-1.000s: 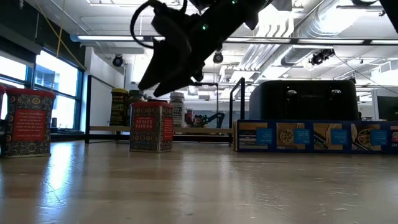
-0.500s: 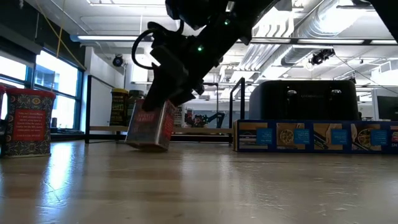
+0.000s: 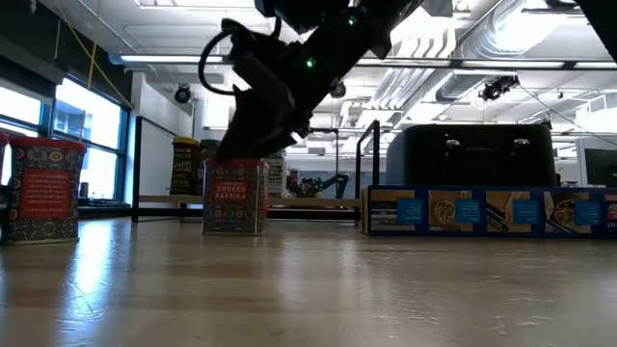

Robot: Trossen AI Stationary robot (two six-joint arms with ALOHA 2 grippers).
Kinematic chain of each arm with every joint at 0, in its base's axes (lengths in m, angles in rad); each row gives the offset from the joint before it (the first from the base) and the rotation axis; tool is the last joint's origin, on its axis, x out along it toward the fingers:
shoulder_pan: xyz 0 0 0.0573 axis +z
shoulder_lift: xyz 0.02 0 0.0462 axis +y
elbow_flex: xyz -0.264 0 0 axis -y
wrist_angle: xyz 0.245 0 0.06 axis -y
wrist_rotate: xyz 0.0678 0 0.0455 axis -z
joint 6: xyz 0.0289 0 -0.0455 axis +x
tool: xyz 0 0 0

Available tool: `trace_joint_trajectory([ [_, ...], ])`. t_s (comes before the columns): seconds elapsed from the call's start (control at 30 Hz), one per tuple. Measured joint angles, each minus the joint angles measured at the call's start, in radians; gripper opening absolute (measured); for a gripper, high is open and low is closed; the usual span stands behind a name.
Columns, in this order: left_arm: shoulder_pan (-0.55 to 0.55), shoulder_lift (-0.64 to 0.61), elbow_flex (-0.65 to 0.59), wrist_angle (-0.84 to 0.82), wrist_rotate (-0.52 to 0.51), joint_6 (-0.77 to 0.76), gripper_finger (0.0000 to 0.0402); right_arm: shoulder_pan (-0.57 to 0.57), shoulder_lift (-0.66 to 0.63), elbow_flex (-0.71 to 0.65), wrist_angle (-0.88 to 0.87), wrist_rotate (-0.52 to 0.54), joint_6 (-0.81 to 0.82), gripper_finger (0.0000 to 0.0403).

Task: Shelf spices
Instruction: Put the right red seasoning container on the shelf

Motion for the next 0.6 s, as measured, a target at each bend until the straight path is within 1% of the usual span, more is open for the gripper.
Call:
trace_joint_trajectory([
  [0.1, 0.0, 0.0, 0.0, 0.001, 0.0, 0.0, 0.0268, -0.018, 0.0, -0.01, -0.02, -0.004, -0.012, 0.0304],
  [0.37, 0.0, 0.0, 0.0, 0.002, 0.001, 0.0, 0.0268, -0.036, 0.0, -0.011, -0.03, -0.066, -0.052, 0.0302],
  [0.47, 0.0, 0.0, 0.0, 0.002, 0.001, 0.0, 0.0268, -0.036, 0.007, -0.011, -0.017, -0.08, -0.064, 0.0285],
  [0.6, 0.0, 0.0, 0.0, 0.003, 0.001, 0.0, 0.0268, -0.036, 0.01, -0.012, 0.012, -0.094, -0.074, 0.0247],
])
